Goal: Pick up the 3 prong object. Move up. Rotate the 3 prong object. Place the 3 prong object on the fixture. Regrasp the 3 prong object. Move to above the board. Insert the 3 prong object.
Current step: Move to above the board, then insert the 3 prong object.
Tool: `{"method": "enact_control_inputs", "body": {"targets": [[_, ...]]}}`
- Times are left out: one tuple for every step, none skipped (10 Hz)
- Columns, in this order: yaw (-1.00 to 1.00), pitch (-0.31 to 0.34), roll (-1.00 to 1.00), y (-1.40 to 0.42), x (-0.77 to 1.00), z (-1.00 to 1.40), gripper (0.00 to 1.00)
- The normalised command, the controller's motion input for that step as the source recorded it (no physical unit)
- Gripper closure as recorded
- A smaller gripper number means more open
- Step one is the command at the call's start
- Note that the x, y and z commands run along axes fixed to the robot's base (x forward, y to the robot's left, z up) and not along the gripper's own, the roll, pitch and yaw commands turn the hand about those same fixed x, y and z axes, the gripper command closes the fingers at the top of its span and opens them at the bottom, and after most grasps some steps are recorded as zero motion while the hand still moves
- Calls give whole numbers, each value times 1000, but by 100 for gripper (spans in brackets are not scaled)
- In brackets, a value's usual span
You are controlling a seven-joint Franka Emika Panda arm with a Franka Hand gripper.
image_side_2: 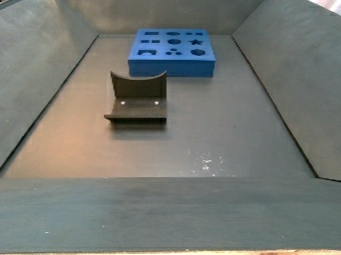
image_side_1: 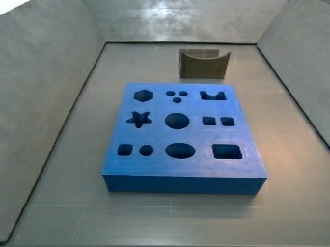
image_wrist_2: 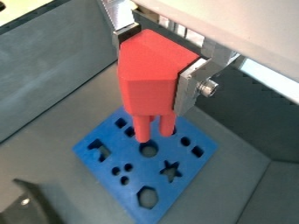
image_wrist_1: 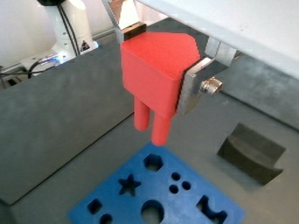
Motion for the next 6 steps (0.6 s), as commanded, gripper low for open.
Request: {"method": "enact_control_inputs", "body": {"targets": [[-14, -22, -227, -5, -59, -6, 100], [0, 0, 0, 0, 0, -20, 100], [0, 0, 0, 37, 0, -29, 100], [0, 0, 0, 0, 0, -51, 100], [0, 0, 0, 20, 0, 0, 100], [0, 0, 0, 31, 0, -43, 100]]}}
